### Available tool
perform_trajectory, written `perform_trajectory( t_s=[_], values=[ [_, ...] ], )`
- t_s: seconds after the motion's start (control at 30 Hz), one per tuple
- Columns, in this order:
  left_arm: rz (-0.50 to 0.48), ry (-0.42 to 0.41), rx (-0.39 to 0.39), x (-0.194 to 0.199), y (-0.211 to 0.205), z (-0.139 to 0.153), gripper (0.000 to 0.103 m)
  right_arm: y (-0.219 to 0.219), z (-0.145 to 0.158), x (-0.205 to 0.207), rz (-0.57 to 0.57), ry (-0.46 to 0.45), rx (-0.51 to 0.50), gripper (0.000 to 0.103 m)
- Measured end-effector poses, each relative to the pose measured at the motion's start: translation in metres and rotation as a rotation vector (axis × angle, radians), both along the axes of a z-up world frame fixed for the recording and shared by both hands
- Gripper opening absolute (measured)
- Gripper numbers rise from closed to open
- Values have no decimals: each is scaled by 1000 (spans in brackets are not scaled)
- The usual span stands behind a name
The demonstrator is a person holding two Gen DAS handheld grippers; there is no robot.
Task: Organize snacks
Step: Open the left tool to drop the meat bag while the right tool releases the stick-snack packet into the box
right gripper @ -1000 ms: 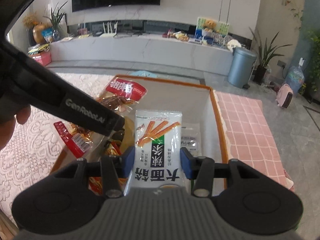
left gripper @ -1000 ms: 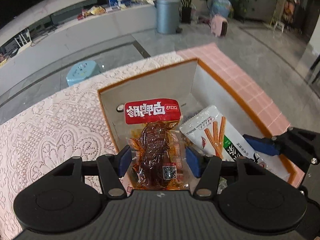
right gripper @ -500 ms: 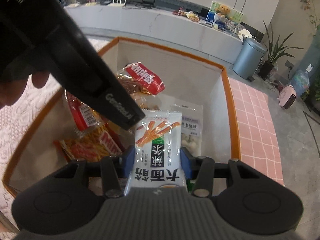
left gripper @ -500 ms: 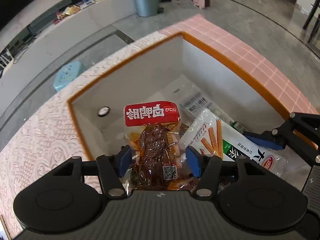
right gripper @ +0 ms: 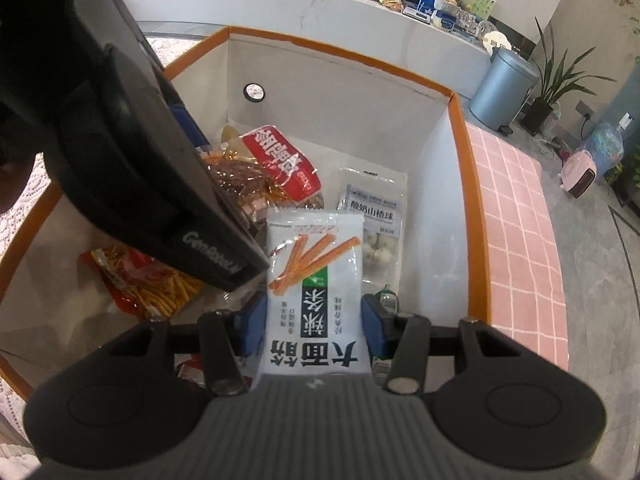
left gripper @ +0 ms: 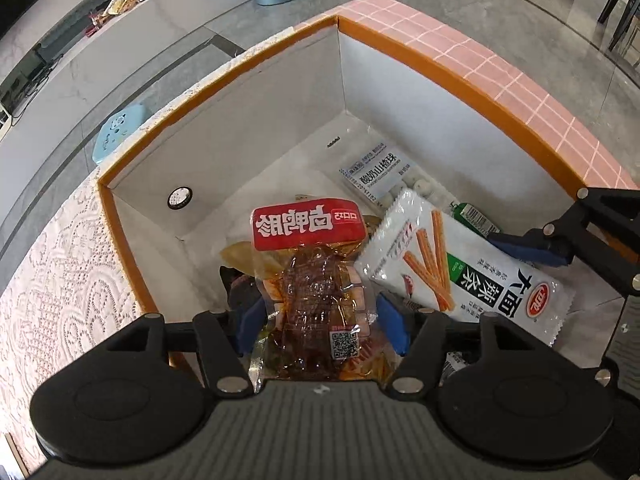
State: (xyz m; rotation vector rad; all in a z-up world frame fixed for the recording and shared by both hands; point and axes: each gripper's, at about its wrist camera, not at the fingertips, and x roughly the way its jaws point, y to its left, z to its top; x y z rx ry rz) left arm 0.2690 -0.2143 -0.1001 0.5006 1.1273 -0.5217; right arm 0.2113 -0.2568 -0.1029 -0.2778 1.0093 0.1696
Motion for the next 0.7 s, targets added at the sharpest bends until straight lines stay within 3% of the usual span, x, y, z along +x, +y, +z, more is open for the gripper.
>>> perform_trajectory(
  t_s=[0.13,0.33,0.57,0.7],
  values=[
    [-21,-15,-30,-5,6,14,84,-2,10,5,-12,2,9,59],
    [-51,-82,-20,-19,14,43,86,2,31,9,-4,8,-26,74],
    [6,-196,-146,-45,45,94,87,-1,73,-10,-32,-80,-10,76],
    [90,-307,-196,-70,66,122,87,-6,99,-35,-110,-208,63,76]
  ],
)
